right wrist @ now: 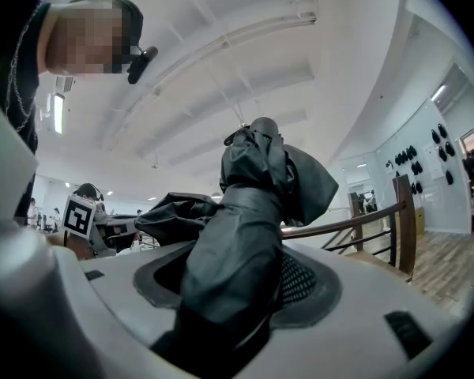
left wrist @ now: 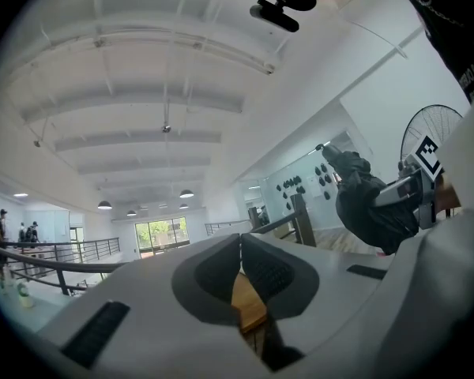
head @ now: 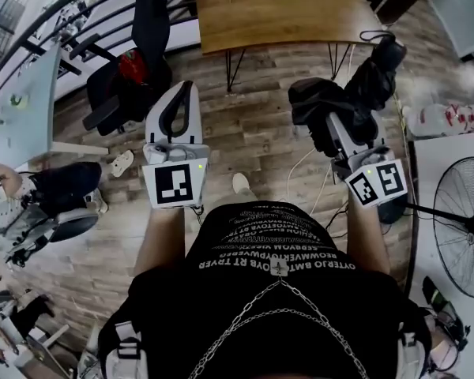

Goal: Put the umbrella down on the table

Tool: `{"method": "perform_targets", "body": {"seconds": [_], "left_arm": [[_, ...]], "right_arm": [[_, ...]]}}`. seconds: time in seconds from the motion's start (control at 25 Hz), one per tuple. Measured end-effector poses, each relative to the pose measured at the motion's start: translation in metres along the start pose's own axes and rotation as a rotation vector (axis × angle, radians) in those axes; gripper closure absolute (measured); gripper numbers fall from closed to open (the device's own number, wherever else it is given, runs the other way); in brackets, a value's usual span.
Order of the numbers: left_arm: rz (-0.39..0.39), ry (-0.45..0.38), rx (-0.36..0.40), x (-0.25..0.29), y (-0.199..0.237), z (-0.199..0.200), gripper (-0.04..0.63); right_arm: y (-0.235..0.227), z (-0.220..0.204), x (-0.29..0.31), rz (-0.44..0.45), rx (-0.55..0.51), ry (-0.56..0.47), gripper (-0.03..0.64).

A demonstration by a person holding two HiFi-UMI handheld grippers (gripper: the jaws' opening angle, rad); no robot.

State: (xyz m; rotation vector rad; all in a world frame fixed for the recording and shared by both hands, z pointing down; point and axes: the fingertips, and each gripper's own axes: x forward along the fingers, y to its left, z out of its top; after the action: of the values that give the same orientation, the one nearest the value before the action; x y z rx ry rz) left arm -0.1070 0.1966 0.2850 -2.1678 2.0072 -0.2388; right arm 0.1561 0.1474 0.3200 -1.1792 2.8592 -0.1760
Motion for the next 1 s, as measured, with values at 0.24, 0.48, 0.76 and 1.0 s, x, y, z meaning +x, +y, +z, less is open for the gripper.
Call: {"method": "perform_targets", "body": {"seconds": [0.24,0.48,0.76,1.0], "left_arm": [[0.003,0.005,-0.023,0.015,0.023,-0.01,0.565],[-0.011,-0.035,-0.053,0.019,0.032,-0.013,0.565],[-0.041,-0.024,-0.049,0.027,0.026,-0.015,0.565],[-0.021,-0.005,-0.034,0.034,0.027,-0.019,0.565]], "right_arm": [[0.005,0.001,0.022,-0.015,0.006,0.002,0.331],[0.008,0.003,0.026,-0.044,0.006,-0.003,0.331],[0.005,0.001,0.025,-0.048,-0.026,0.01,0.331],[-0.012,-0.011,0.027,-0.043,0.008,0.017,0.331]]}}
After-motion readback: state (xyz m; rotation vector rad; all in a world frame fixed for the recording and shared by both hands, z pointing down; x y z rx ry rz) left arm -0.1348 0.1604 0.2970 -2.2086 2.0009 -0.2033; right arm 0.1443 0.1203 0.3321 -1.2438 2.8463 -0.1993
